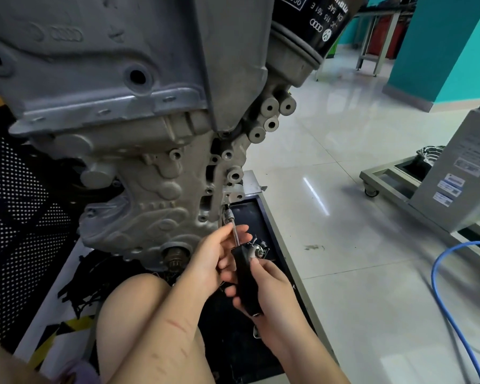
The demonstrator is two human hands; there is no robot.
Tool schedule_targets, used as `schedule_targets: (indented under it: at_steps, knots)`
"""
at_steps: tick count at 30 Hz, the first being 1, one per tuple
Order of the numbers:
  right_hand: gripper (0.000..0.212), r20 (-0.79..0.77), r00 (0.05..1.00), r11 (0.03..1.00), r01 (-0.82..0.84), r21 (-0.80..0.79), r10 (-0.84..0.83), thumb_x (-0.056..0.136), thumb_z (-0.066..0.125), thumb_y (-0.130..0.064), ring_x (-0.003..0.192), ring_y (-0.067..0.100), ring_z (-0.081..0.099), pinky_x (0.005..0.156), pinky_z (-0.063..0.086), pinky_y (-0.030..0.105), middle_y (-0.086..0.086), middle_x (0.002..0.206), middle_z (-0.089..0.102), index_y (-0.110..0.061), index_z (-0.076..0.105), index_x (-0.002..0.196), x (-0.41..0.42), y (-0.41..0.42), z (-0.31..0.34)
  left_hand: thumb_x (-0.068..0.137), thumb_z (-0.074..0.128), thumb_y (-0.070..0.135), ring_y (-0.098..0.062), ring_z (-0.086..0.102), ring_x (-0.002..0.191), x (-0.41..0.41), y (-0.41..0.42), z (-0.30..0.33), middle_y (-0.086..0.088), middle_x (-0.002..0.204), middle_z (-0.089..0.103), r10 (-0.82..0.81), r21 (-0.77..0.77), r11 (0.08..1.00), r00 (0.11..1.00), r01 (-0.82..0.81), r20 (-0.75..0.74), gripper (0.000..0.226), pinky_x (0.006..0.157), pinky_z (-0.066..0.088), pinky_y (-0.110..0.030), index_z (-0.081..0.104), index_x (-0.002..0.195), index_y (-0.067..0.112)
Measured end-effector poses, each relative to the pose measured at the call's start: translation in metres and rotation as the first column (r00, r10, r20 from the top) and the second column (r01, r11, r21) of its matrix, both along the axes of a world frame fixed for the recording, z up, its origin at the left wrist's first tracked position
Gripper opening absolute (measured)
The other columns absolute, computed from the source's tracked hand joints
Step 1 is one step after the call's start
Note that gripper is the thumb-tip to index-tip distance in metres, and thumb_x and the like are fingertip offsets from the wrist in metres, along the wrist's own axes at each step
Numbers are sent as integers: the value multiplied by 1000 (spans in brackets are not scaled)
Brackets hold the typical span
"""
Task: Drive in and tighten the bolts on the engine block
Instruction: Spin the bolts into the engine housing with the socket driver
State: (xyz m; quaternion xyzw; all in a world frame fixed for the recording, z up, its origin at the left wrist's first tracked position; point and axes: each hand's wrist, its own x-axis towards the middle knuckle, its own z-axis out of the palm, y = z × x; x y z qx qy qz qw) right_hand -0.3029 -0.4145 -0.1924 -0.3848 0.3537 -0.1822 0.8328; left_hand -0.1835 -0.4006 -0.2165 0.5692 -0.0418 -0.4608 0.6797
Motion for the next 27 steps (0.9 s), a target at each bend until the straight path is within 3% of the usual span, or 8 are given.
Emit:
schedule_targets:
  at_steps: [4, 7, 9, 14, 18, 22, 24, 27]
  knots:
    - [15, 2, 998, 994, -68, -88, 69, 92, 54, -21, 48, 10, 54, 47, 42, 20, 1, 65, 63, -6, 56, 92, 0, 3, -4, 90, 52, 29, -3, 30, 30, 2, -1, -4, 7, 56, 65, 26, 27, 999, 998, -28, 48, 24, 31, 23, -11, 66, 77, 14]
    - [8, -37, 996, 963, -93, -252, 87, 80, 67, -7, 56, 12, 51, 54, 44, 24, -1, 62, 58, -5, 65, 88, -1, 8, -9, 86, 57, 33, -2, 29, 28, 2, -2, -6, 8, 51, 63, 76, 70, 994, 995, -81, 70, 22, 30, 24, -12, 65, 73, 17]
    - [12, -45, 997, 960, -73, -271, 63, 79, 65, -1, 58, 14, 52, 56, 46, 26, 3, 66, 59, -5, 67, 90, -1, 9, -10, 84, 60, 33, -1, 28, 25, 1, -2, -7, 9, 49, 63, 97, 77, 992, 991, -104, 90, 20, 27, 21, -11, 65, 74, 16]
    - [6, 106, 994, 993, -36, 113, 24, 91, 51, -1, 53, 17, 58, 49, 49, 24, 13, 74, 64, -4, 52, 96, -3, 6, -3, 88, 55, 34, -2, 26, 24, -1, 1, -3, 10, 52, 63, 71, 64, 995, 997, -73, 32, 22, 27, 18, -8, 65, 79, 17]
    - [29, 229, 970, 952, -140, 272, 77, 96, 41, -11, 55, 16, 58, 48, 47, 22, 16, 80, 63, 4, 52, 118, -5, 1, -1, 94, 46, 28, -2, 26, 23, -3, 5, 2, 9, 59, 67, 12, -18, 1000, 998, -14, -60, 24, 24, 19, -6, 65, 89, 16]
    - [15, 137, 984, 980, -131, 152, 111, 93, 50, -17, 57, 13, 56, 56, 52, 24, 5, 72, 60, -6, 61, 94, -6, 3, -5, 92, 50, 26, -1, 27, 24, -3, 3, -2, 10, 55, 66, 33, -1, 999, 999, -33, 36, 19, 27, 18, -8, 63, 84, 16]
    - [8, 81, 991, 992, -113, 47, 109, 86, 61, -11, 57, 10, 55, 63, 52, 25, -1, 62, 57, -11, 64, 79, -7, 5, -8, 90, 53, 25, -1, 27, 25, -2, 1, -5, 8, 56, 66, 58, 2, 998, 996, -59, 71, 18, 29, 19, -10, 63, 81, 15]
    - [8, 34, 998, 999, -43, -20, 43, 82, 64, -3, 55, 9, 57, 60, 50, 23, -1, 60, 61, -10, 65, 81, -7, 5, -10, 88, 57, 24, -1, 27, 25, -5, 1, -5, 7, 54, 65, 97, -2, 995, 991, -97, 93, 16, 28, 18, -11, 63, 78, 14]
